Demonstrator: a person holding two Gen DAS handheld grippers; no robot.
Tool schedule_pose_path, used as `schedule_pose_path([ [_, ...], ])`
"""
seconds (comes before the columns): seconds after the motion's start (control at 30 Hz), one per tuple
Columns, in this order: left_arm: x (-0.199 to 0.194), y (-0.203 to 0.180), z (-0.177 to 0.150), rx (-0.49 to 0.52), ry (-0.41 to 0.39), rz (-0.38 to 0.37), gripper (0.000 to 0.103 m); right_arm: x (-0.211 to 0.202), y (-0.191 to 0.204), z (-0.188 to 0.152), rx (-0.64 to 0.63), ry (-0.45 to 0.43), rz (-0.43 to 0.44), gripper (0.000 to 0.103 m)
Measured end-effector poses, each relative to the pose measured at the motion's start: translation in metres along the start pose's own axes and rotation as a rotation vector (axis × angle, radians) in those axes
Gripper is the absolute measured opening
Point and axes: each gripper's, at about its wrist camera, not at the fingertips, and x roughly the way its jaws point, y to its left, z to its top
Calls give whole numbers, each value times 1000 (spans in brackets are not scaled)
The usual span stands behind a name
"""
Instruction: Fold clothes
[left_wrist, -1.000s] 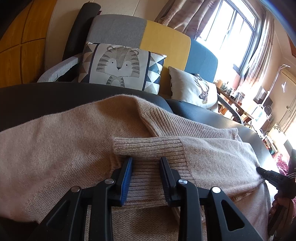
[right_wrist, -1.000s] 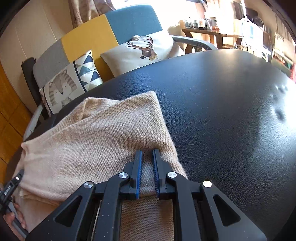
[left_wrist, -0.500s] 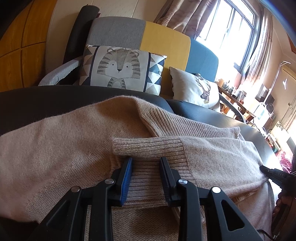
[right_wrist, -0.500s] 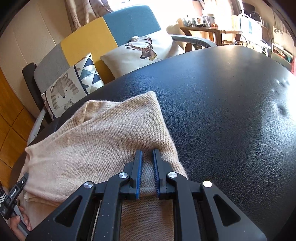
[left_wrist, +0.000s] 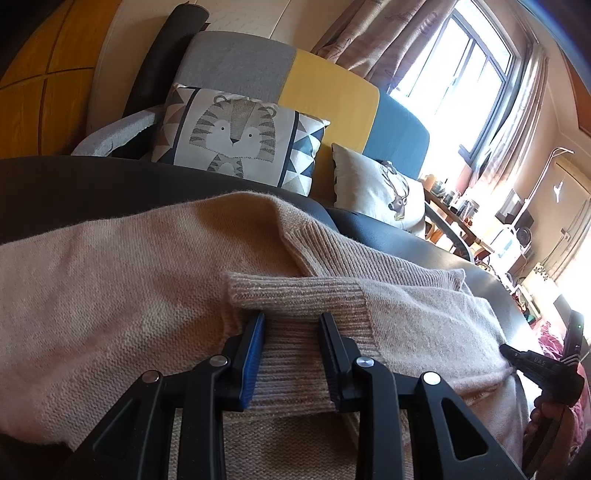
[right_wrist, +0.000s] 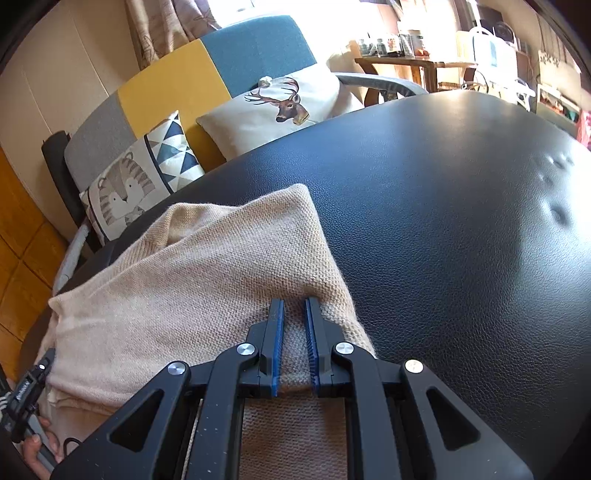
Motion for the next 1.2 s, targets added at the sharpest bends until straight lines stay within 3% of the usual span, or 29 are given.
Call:
schedule_pose_path([
  [0.17, -4, 2, 4, -26, 54, -8, 30, 1, 12, -2, -61, 1, -73, 13],
  [0.23, -24, 3, 1, -47, 74, 30, 30, 1, 13, -2, -72, 1, -84, 13],
  [0.4, -89, 50, -24, -276, 38, 57, 30, 0, 5, -3, -36, -2, -42, 13],
  [0.63, -175, 150, -61, -466, -131, 231, 30, 1, 8, -4, -35, -5, -42, 13],
  [0.87, -253, 257, -97, -788, -345, 428, 32, 2, 10, -5, -43, -4, -50, 13],
  [1.03, -285, 307, -114, -906, -421, 531, 32, 2, 4, -5, -15, -1, -15, 14],
  [1.1, -291, 324, -116, -930, -429, 558, 32, 1, 4, -4, -9, 3, 4, 18],
  [1.2, -291, 340, -114, -931, -425, 541, 32, 2, 7, -3, -25, 7, 26, 31],
])
